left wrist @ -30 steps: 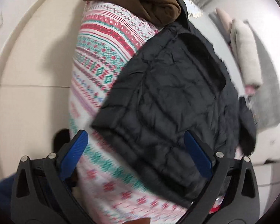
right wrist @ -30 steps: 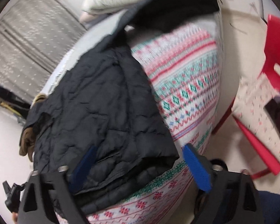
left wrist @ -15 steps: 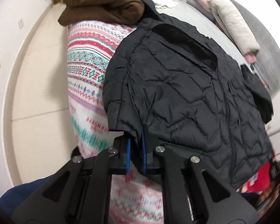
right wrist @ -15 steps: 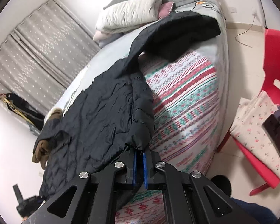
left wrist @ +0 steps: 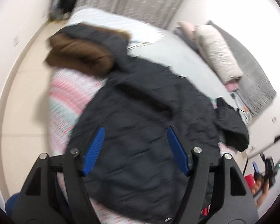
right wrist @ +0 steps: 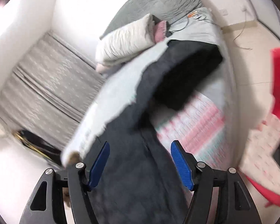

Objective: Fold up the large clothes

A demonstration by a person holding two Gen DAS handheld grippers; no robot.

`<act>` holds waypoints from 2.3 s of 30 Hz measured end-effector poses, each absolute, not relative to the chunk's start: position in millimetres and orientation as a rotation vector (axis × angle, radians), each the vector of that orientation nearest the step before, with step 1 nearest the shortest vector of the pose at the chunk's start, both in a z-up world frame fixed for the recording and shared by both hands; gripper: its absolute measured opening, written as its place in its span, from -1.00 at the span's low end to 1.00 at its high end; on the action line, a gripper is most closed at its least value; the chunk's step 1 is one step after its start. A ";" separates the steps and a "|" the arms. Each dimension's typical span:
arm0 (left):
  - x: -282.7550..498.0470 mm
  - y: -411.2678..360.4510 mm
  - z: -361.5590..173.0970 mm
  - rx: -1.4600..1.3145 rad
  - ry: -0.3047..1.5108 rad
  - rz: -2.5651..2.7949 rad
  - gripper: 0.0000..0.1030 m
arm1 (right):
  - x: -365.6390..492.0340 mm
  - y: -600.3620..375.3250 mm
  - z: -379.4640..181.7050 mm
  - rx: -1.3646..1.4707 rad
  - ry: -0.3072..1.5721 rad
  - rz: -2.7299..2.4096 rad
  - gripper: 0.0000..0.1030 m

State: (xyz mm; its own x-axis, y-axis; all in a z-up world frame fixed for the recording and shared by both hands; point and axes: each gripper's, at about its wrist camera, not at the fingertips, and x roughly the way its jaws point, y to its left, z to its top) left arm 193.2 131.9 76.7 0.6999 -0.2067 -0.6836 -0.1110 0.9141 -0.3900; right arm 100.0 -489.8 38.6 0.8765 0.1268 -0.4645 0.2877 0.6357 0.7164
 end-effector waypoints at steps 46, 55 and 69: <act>345.6 142.6 -13.6 -0.163 0.817 0.228 0.73 | 384.8 -171.4 46.6 -0.249 0.299 0.108 -0.91; 350.9 165.6 -19.1 -0.223 0.842 0.228 0.73 | 421.5 -76.4 -76.5 -0.300 0.729 0.322 -0.66; 352.8 154.7 -23.3 -0.200 0.866 0.200 0.73 | 429.9 -150.4 -42.4 0.027 0.793 0.330 0.29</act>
State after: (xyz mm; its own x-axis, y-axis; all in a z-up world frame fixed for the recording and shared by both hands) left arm 352.8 154.7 -23.3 0.6315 0.0925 -0.7698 -0.2544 0.9626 -0.0930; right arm 429.9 -150.4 -42.4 0.6531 0.3008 -0.6950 -0.2804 0.9486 0.1470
